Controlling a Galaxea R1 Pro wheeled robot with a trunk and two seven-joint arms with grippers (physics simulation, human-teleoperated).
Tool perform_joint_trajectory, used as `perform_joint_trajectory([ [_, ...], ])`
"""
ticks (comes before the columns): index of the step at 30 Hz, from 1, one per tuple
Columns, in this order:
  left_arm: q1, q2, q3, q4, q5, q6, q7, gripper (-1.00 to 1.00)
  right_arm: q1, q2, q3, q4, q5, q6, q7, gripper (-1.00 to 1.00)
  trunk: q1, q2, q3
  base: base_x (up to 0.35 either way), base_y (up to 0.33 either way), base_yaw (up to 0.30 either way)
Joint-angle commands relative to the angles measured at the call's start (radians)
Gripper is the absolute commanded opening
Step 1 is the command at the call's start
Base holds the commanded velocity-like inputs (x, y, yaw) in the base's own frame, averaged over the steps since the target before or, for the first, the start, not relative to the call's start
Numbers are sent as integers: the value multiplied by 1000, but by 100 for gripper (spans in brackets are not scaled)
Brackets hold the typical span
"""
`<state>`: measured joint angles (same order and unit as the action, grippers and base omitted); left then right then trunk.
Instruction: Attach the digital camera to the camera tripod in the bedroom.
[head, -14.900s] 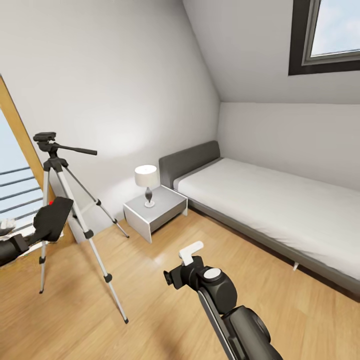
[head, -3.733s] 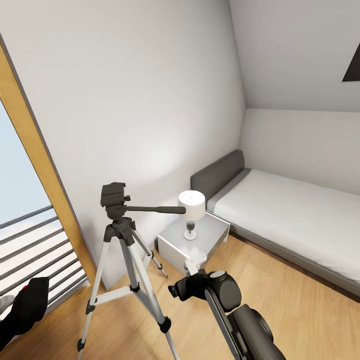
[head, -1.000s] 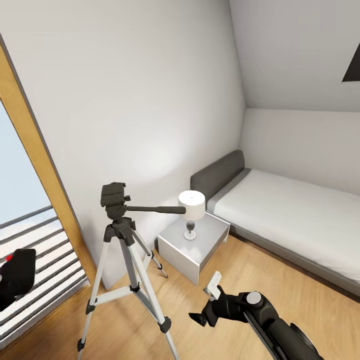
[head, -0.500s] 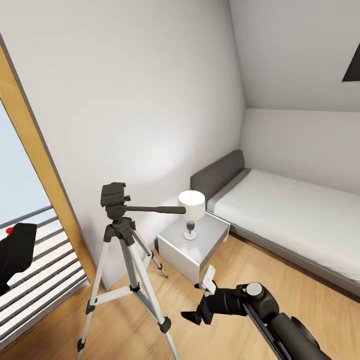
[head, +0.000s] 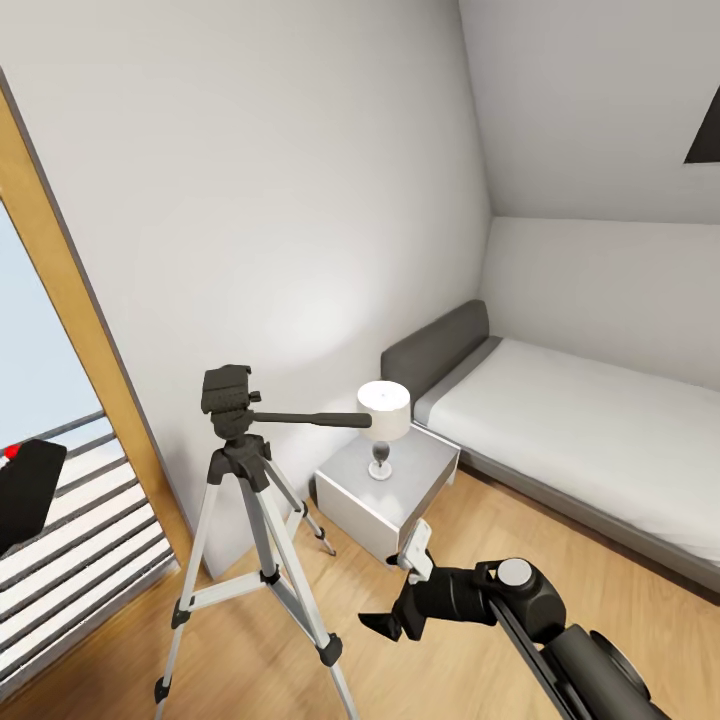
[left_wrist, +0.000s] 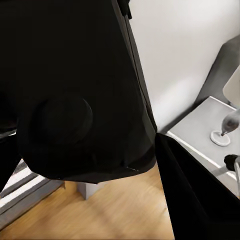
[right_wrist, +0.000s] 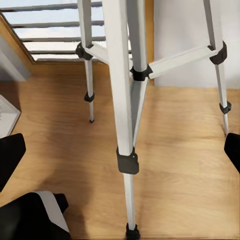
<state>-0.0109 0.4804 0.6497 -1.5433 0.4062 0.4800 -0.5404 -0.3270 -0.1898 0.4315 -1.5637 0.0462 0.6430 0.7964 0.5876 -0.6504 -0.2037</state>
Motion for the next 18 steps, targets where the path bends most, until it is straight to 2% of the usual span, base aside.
perform_joint_trajectory([
  [1, -1, 5, 0, -2, 1, 6, -5, -100, 0, 0, 0, -4, 5, 17, 4, 100, 0, -1, -2, 0, 0, 0],
  [6, -1, 19, -24, -19, -20, -12, -59, -100, 1, -5, -1, -13, 5, 56, 5, 100, 0, -1, -2, 0, 0, 0],
  [11, 4, 18, -42, -47, -39, -87, -154, -100, 2, -7, -3, -24, 4, 69, 6, 100, 0, -1, -2, 0, 0, 0],
  [18, 7, 20, -44, -58, -47, -143, -204, -100, 2, -8, -3, -39, 4, 73, 6, 100, 0, -1, -2, 0, 0, 0],
])
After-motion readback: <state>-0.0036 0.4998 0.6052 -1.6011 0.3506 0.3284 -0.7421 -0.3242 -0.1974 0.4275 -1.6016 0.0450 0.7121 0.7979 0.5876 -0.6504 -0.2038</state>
